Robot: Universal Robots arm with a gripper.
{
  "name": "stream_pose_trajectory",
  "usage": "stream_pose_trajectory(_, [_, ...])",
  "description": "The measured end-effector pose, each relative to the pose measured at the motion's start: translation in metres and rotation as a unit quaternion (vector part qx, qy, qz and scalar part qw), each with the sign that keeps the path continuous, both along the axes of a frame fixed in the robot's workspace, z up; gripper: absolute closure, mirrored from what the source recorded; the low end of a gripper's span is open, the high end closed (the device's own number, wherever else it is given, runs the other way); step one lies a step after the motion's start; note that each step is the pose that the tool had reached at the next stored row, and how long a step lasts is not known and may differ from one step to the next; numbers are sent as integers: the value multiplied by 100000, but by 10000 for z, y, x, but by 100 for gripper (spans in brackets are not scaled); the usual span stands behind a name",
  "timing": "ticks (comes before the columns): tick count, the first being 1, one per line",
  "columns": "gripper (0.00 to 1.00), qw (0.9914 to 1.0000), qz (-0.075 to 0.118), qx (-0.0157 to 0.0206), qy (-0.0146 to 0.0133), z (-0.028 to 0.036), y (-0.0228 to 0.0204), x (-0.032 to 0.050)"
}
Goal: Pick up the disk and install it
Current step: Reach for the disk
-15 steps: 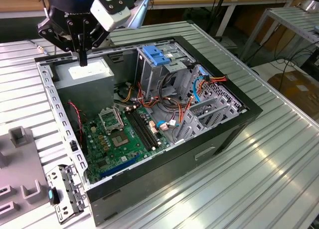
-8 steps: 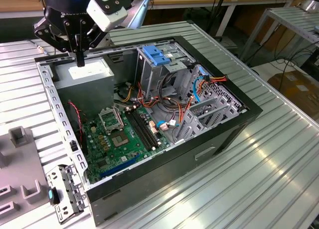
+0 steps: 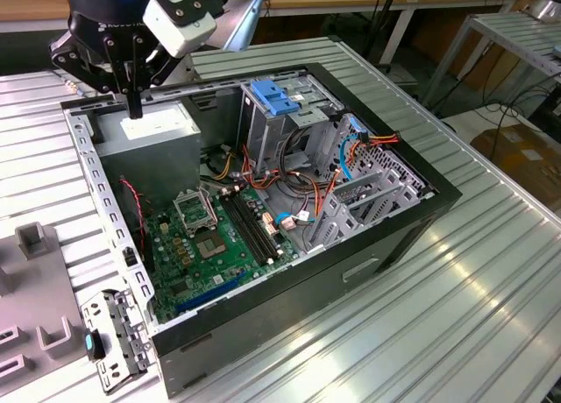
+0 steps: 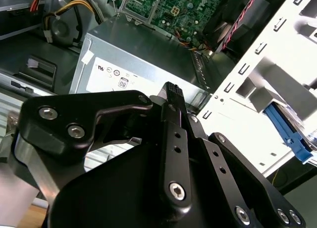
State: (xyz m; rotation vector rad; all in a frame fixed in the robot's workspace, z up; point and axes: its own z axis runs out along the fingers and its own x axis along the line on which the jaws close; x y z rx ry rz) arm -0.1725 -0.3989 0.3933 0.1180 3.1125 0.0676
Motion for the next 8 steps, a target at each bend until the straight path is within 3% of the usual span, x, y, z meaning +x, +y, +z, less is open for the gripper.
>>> stream_pose_trajectory(8, [89, 100000, -1, -2, 1, 0, 0, -83])
